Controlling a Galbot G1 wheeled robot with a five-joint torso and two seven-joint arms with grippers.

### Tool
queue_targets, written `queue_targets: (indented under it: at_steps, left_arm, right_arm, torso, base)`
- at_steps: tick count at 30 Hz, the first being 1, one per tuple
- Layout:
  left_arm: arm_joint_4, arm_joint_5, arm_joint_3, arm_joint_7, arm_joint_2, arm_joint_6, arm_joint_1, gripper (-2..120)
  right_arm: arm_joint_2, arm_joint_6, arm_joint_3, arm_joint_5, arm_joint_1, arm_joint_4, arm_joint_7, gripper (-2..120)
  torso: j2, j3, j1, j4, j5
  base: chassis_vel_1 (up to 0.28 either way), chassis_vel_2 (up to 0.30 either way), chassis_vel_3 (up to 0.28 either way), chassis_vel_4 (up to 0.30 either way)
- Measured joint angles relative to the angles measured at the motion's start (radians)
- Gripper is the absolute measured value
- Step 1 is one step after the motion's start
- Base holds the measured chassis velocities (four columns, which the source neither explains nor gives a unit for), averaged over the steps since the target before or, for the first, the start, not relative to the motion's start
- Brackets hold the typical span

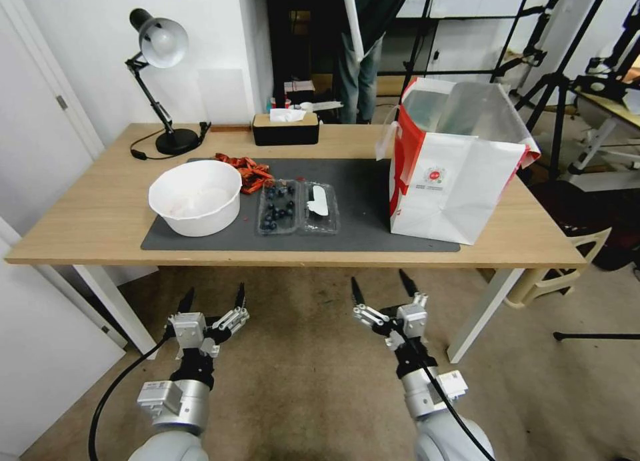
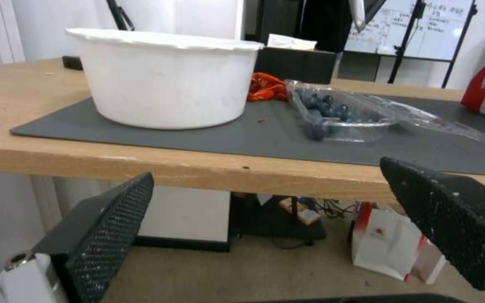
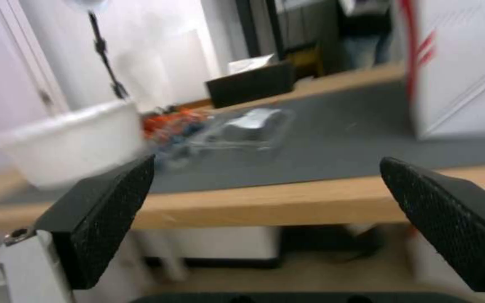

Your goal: Close the takeout container lid, then place the container into the takeout bag.

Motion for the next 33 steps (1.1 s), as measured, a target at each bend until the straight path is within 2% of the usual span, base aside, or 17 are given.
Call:
queue_targets:
  at_steps: [1, 2, 3, 5, 6, 9, 10, 13, 18, 21, 26, 33]
  left_arm:
    - [-0.002, 0.0, 0.0, 0.0, 0.001, 0.001, 0.0, 100]
    - [-0.002, 0.0, 0.0, 0.0, 0.001, 0.001, 0.0, 100]
    - [-0.002, 0.0, 0.0, 0.0, 0.001, 0.001, 0.0, 100]
    - [-0.007, -0.001, 0.0, 0.002, 0.001, 0.003, -0.002, 100]
    - [-0.007, -0.001, 0.0, 0.002, 0.001, 0.003, -0.002, 100]
    - [-0.009, -0.002, -0.005, 0.003, -0.001, 0.006, -0.002, 100]
    - [-0.009, -0.002, -0.005, 0.003, -0.001, 0.006, -0.002, 100]
    - [-0.009, -0.005, -0.012, 0.003, -0.002, 0.006, -0.002, 100]
    - [-0.005, -0.01, -0.017, 0.002, -0.003, 0.006, -0.002, 100]
    - [0.005, -0.015, -0.022, 0.001, -0.003, 0.006, -0.005, 100]
    - [0.01, -0.018, -0.025, 0.0, -0.006, 0.006, -0.006, 100]
    - [0.016, -0.018, -0.023, 0.0, -0.012, 0.005, -0.008, 100]
  right_arm:
    - [-0.006, -0.028, -0.027, 0.094, 0.02, 0.003, -0.004, 100]
    - [-0.006, -0.028, -0.027, 0.094, 0.02, 0.003, -0.004, 100]
    - [-0.008, -0.051, -0.043, 0.161, 0.038, 0.006, -0.005, 100]
    - [-0.01, -0.122, -0.092, 0.372, 0.113, 0.013, 0.008, 100]
    - [-0.01, -0.122, -0.092, 0.372, 0.113, 0.013, 0.008, 100]
    - [0.012, -0.239, -0.175, 0.715, 0.26, 0.018, 0.092, 100]
    - [0.012, -0.239, -0.175, 0.715, 0.26, 0.018, 0.092, 100]
    - [0.058, -0.274, -0.233, 0.851, 0.373, -0.025, 0.163, 100]
    - [0.109, -0.28, -0.275, 0.944, 0.461, -0.076, 0.244, 100]
    - [0.16, -0.29, -0.289, 1.029, 0.533, -0.134, 0.351, 100]
    - [0.186, -0.296, -0.283, 1.072, 0.573, -0.18, 0.408, 100]
    - [0.187, -0.294, -0.262, 1.115, 0.595, -0.215, 0.421, 100]
  torso:
    - [0.0, 0.0, 0.0, 0.0, -0.0001]
    - [0.0, 0.0, 0.0, 0.0, -0.0001]
    - [0.0, 0.0, 0.0, 0.0001, -0.0001]
    - [0.0, 0.0, 0.0, 0.0002, 0.0]
    - [0.0, 0.0, 0.0, 0.0002, 0.0]
    - [0.0, 0.0, 0.0, 0.0001, -0.0002]
    - [0.0, 0.0, 0.0, 0.0001, -0.0002]
    - [0.0, 0.0, 0.0, 0.0002, -0.0001]
    - [0.0, 0.0, 0.0, 0.0001, -0.0002]
    - [0.0, 0.0, 0.0, 0.0002, -0.0003]
    - [0.0, 0.0, 0.0, 0.0, -0.0002]
    - [0.0, 0.0, 0.0, 0.0, -0.0001]
  base:
    - [0.0, 0.0, 0.0, 0.0]
    - [0.0, 0.0, 0.0, 0.0]
    - [0.0, 0.0, 0.0, 0.0]
    - [0.0, 0.0, 0.0, 0.0]
    - [0.0, 0.0, 0.0, 0.0]
    - [0.0, 0.0, 0.0, 0.0]
    - [0.0, 0.0, 0.0, 0.0]
    - [0.0, 0.0, 0.0, 0.0]
    - [0.0, 0.0, 0.0, 0.0]
    - [0.0, 0.0, 0.0, 0.0]
    - [0.0, 0.0, 0.0, 0.0]
    - [0.0, 0.0, 0.0, 0.0]
